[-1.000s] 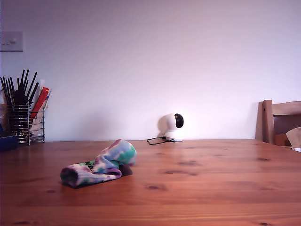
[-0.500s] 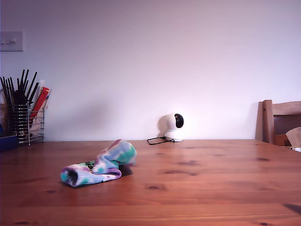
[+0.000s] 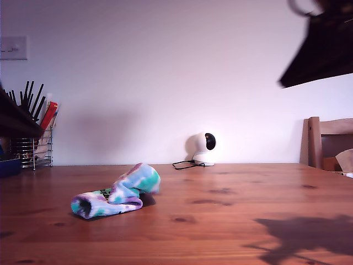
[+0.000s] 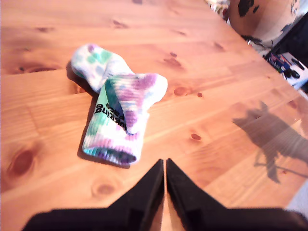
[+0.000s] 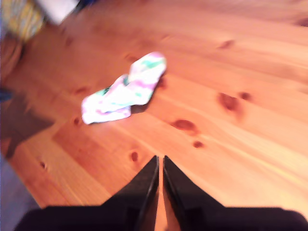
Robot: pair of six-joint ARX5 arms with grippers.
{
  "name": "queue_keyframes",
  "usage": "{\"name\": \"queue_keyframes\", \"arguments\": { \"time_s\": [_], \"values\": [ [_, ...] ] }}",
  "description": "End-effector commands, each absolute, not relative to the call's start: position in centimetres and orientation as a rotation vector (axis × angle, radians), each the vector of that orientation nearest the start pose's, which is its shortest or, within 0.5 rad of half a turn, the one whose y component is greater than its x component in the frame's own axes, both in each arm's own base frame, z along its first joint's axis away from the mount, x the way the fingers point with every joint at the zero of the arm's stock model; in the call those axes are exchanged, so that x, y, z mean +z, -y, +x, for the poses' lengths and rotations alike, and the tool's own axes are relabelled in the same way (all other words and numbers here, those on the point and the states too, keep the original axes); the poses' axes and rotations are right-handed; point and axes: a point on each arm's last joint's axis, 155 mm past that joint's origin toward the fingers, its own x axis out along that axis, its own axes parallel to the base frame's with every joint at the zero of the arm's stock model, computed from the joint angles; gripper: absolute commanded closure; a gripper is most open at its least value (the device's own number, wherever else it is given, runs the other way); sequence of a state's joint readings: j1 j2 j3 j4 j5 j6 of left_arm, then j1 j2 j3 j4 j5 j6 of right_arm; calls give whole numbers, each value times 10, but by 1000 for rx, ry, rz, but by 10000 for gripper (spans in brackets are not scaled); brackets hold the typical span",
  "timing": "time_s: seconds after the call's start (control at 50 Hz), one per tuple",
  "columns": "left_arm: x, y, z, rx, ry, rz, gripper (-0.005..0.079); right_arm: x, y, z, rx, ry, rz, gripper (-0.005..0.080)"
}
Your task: Fold the socks in front of you. After folding them, place them to the left side.
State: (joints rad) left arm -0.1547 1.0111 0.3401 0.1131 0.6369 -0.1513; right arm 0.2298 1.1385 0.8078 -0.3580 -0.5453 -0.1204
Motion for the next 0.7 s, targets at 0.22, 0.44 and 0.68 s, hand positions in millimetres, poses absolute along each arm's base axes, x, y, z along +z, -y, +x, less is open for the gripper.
{"name": "queue_keyframes", "arguments": {
  "time_s": [0.22, 0.44, 0.68],
  "values": [
    [83, 163, 291, -748, -615, -218, 764, 181, -208, 324, 934, -673, -3, 764],
    [75, 171, 310, -758, -611, -172, 764, 181, -222, 338, 965, -688, -1, 764],
    [58, 186, 331, -782, -654, -119, 764, 178, -230, 353, 987, -707, 14, 764]
  ]
}}
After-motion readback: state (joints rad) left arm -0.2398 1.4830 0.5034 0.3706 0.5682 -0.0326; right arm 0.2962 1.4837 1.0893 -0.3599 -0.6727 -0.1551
